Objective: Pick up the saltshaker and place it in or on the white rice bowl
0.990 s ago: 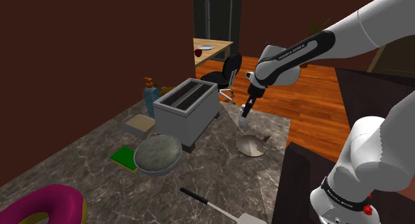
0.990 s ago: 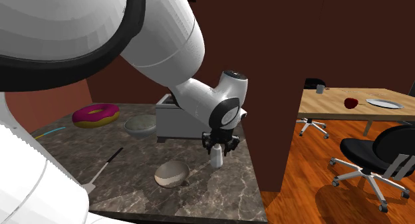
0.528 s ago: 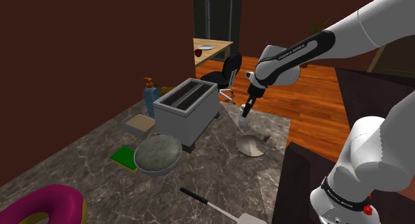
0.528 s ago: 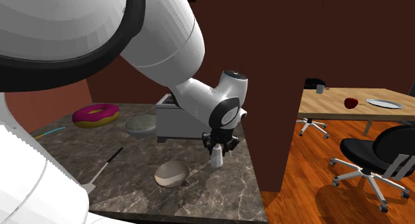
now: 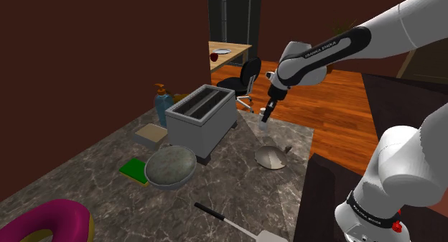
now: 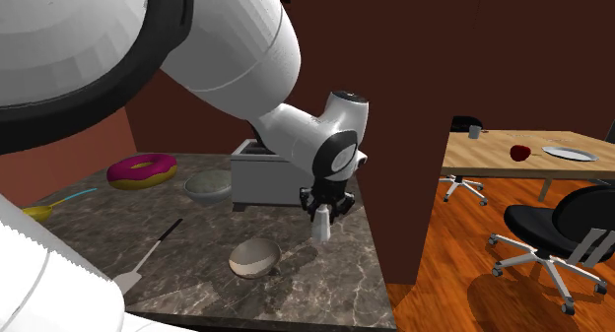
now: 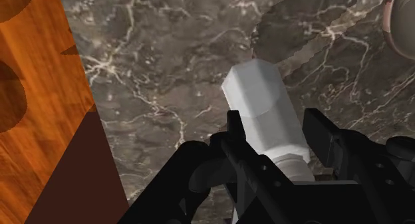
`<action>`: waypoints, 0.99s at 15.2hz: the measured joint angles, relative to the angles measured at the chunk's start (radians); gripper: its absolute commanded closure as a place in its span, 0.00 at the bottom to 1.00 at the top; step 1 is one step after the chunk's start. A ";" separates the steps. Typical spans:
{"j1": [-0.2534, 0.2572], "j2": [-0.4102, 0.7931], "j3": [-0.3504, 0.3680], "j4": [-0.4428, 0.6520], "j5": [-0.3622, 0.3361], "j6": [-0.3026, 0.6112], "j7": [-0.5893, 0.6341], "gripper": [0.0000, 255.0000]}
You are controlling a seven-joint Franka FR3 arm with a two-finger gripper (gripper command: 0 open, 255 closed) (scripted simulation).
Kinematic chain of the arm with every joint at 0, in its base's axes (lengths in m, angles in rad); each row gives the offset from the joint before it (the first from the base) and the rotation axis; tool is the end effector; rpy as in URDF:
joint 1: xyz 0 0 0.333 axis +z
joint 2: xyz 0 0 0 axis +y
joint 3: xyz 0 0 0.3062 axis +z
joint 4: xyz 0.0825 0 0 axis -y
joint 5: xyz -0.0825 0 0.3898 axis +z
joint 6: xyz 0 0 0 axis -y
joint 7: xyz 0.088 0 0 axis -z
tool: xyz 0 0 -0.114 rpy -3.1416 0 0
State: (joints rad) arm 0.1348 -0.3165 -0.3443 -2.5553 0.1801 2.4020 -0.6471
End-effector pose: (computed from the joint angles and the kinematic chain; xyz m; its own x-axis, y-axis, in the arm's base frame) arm 0.4377 -0.0873 0.3672 0.9252 0.2921 0.2422 0.3272 -0.9374 -0.1193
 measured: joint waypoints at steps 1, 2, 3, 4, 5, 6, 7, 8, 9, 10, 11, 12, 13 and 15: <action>-0.001 -0.005 0.002 0.009 -0.004 -0.014 0.006 1.00; -0.005 -0.014 0.005 0.016 -0.010 -0.029 0.012 1.00; -0.007 -0.023 0.007 0.022 -0.016 -0.043 0.018 1.00; -0.009 -0.031 0.011 0.030 -0.021 -0.058 0.025 1.00; -0.011 -0.039 0.012 0.035 -0.025 -0.070 0.029 1.00; -0.013 -0.047 0.016 0.041 -0.029 -0.084 0.036 1.00; -0.015 -0.054 0.018 0.050 -0.034 -0.099 0.042 1.00; -0.016 -0.059 0.020 0.060 -0.037 -0.114 0.046 1.00; -0.017 -0.064 0.022 0.069 -0.040 -0.127 0.051 1.00; -0.019 -0.071 0.023 0.075 -0.043 -0.140 0.054 1.00; -0.020 -0.079 0.027 0.083 -0.047 -0.155 0.062 1.00; -0.021 -0.082 0.028 0.096 -0.049 -0.170 0.065 1.00; -0.022 -0.086 0.030 0.104 -0.051 -0.182 0.069 1.00; -0.024 -0.097 0.034 0.122 -0.056 -0.210 0.077 1.00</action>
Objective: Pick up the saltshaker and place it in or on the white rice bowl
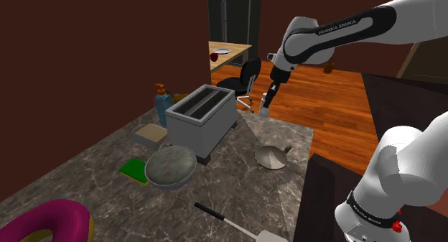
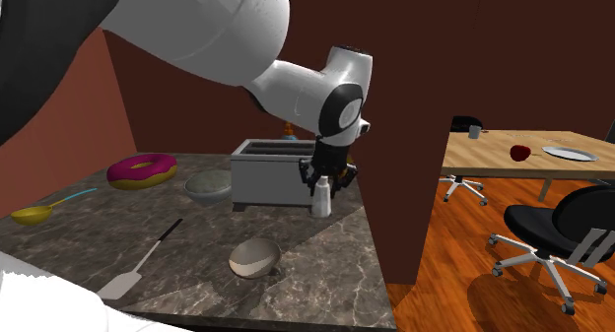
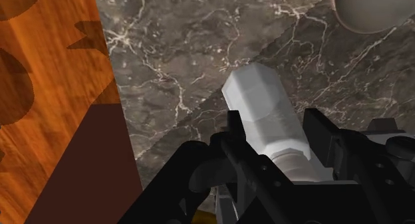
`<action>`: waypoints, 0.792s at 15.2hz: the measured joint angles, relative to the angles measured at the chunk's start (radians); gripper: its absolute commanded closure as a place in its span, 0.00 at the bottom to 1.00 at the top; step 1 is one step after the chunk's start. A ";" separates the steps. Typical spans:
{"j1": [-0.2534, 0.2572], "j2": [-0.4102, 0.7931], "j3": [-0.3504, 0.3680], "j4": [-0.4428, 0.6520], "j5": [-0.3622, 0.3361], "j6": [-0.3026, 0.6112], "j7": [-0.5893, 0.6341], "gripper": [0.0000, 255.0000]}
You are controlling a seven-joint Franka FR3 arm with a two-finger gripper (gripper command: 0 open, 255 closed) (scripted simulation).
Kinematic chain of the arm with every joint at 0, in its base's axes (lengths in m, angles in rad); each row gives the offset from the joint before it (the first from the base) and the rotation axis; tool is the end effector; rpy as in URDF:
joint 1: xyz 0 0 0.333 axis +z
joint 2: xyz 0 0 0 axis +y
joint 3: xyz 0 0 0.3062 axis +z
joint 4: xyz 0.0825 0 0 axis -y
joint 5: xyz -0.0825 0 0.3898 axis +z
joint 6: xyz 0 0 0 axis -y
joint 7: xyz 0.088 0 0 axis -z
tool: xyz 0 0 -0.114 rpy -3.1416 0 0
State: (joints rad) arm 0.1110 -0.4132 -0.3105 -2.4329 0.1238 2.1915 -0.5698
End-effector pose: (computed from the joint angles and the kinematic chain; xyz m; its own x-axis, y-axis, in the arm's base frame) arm 0.4396 -0.0867 0.4466 0.9252 0.2921 0.2422 0.3272 -0.9374 -0.1194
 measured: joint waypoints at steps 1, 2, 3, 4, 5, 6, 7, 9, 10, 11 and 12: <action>-0.002 -0.005 0.001 0.011 -0.003 -0.016 0.002 1.00; -0.003 -0.011 0.002 0.020 -0.006 -0.031 0.006 1.00; -0.004 -0.016 0.004 0.028 -0.007 -0.043 0.010 1.00; -0.004 -0.019 0.006 0.038 -0.009 -0.056 0.014 1.00; -0.004 -0.019 0.007 0.051 -0.010 -0.069 0.017 1.00; -0.003 -0.022 0.010 0.062 -0.011 -0.081 0.022 1.00; -0.004 -0.028 0.012 0.071 -0.013 -0.096 0.026 1.00; -0.006 -0.032 0.012 0.096 -0.016 -0.125 0.029 1.00; -0.005 -0.033 0.013 0.110 -0.017 -0.139 0.033 1.00; -0.005 -0.033 0.014 0.124 -0.017 -0.153 0.035 1.00; -0.006 -0.037 0.016 0.132 -0.019 -0.166 0.039 1.00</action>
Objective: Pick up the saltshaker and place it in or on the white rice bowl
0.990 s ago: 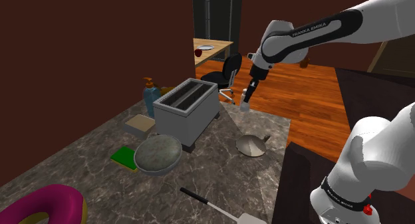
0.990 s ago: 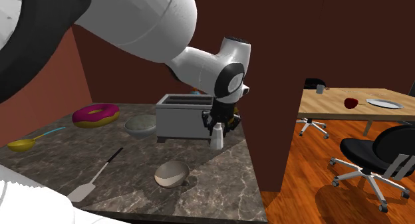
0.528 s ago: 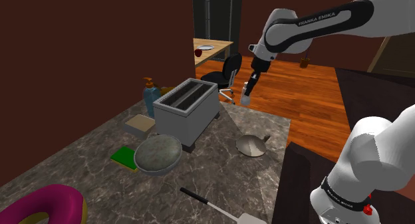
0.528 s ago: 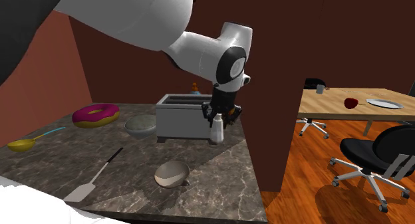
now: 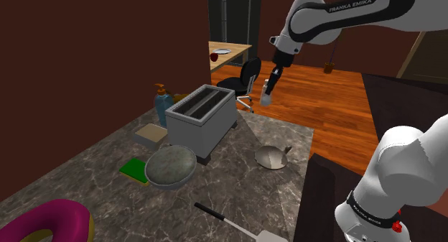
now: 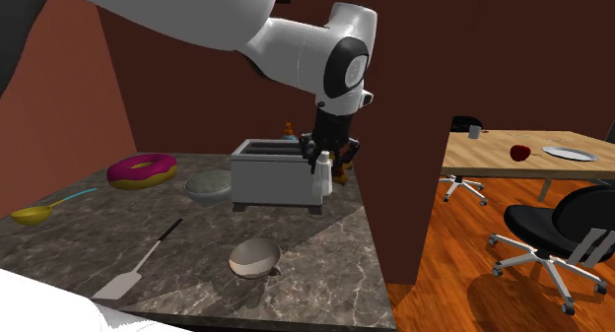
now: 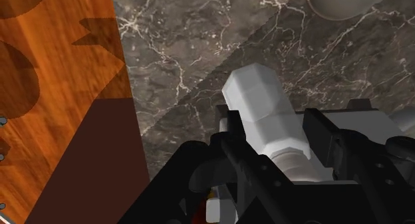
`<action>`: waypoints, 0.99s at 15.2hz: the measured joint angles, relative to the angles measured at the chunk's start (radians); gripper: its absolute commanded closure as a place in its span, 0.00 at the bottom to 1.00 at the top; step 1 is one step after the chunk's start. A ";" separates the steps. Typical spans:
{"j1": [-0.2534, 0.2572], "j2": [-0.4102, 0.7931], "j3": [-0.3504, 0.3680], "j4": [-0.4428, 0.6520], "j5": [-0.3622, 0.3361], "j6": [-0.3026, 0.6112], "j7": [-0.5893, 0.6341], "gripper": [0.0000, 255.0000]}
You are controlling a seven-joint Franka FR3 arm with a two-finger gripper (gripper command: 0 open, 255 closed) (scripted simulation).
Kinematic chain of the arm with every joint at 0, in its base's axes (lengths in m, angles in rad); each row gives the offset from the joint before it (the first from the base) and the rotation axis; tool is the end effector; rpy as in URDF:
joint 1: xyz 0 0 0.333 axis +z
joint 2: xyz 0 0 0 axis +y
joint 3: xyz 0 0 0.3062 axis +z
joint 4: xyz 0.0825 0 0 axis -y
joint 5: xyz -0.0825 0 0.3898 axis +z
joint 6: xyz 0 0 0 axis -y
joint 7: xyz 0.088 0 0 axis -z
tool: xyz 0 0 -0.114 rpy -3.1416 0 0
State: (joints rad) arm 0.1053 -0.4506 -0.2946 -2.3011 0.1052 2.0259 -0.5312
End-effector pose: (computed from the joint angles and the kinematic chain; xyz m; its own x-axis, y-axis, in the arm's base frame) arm 0.4397 -0.0878 0.5115 0.9253 0.2920 0.2420 0.3270 -0.9375 -0.1192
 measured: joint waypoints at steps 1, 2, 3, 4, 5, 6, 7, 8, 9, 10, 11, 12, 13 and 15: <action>0.004 0.001 0.008 0.003 0.002 0.000 0.011 1.00; 0.012 0.004 0.025 0.008 0.006 0.000 0.032 1.00; 0.021 0.009 0.043 0.010 0.012 0.006 0.055 1.00; 0.029 0.011 0.060 0.010 0.015 0.011 0.077 1.00; 0.036 0.011 0.075 0.009 0.018 0.016 0.096 1.00; 0.047 0.023 0.094 0.020 0.024 0.020 0.121 1.00; 0.055 0.030 0.109 0.023 0.028 0.027 0.141 1.00; 0.066 0.032 0.133 0.025 0.032 0.032 0.172 1.00; 0.074 0.038 0.149 0.025 0.036 0.040 0.194 1.00; 0.082 0.050 0.165 0.035 0.040 0.045 0.214 1.00; 0.093 0.066 0.185 0.046 0.044 0.055 0.242 1.00; 0.102 0.078 0.203 0.063 0.047 0.053 0.266 1.00; 0.109 0.096 0.216 0.078 0.049 0.059 0.286 1.00; 0.125 0.122 0.246 0.100 0.052 0.069 0.327 1.00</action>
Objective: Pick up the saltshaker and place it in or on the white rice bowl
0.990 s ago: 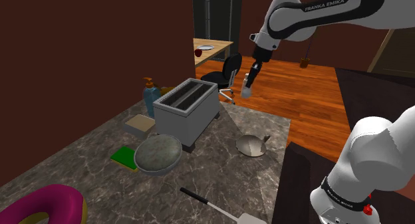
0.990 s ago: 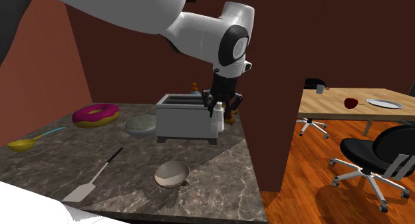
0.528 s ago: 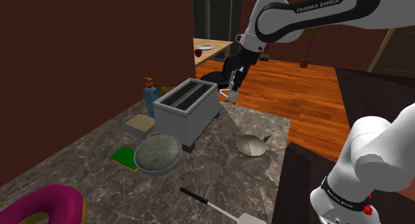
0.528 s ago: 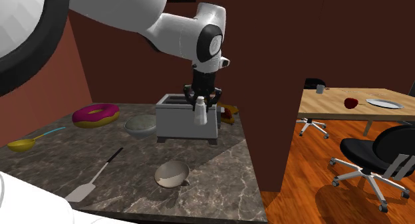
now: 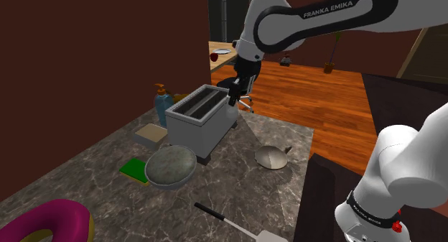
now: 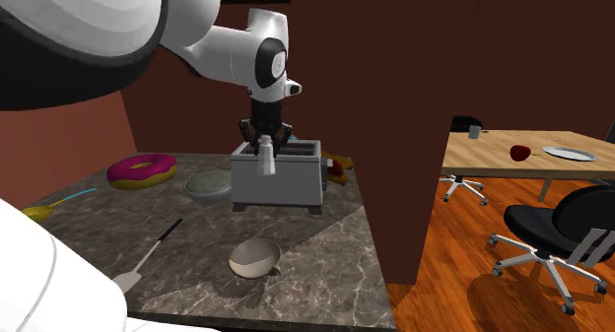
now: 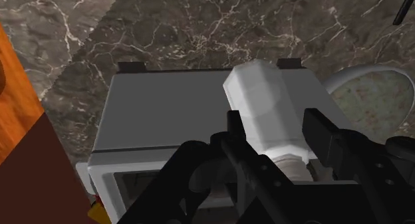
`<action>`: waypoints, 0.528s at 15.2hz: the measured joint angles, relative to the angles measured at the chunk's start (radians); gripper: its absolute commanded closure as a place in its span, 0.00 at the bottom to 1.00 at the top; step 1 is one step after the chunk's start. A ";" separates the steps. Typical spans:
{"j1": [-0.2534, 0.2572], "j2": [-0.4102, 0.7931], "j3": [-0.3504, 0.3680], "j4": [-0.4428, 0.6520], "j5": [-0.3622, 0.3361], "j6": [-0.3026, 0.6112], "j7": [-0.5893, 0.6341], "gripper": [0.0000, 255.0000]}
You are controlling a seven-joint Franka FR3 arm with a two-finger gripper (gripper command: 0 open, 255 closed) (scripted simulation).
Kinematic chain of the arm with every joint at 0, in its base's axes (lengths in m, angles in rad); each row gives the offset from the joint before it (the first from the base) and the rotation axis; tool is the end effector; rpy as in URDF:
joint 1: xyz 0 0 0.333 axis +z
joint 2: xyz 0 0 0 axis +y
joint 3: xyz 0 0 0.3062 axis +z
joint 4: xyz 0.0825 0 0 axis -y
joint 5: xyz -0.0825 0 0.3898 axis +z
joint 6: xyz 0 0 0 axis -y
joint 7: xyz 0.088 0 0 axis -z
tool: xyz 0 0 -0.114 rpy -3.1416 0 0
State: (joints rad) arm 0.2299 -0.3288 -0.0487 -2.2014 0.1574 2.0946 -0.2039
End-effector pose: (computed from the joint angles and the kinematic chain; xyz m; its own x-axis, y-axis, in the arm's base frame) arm 0.4779 0.0946 0.5211 0.9249 0.2934 0.2417 0.3283 -0.9371 -0.1187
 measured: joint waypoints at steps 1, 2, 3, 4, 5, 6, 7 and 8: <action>0.009 0.013 0.018 0.010 0.001 0.006 0.026 1.00; 0.017 0.028 0.034 0.027 0.001 0.007 0.049 1.00; 0.025 0.042 0.050 0.041 0.000 0.012 0.073 1.00; 0.031 0.068 0.062 0.067 -0.002 0.013 0.092 1.00; 0.039 0.094 0.077 0.090 -0.004 0.020 0.116 1.00; 0.048 0.100 0.094 0.092 -0.006 0.027 0.141 1.00; 0.056 0.127 0.108 0.120 -0.010 0.030 0.165 1.00; 0.064 0.141 0.123 0.134 -0.015 0.032 0.190 1.00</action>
State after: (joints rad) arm 0.2937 -0.1879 0.0743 -2.0672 0.1429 2.1264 -0.0143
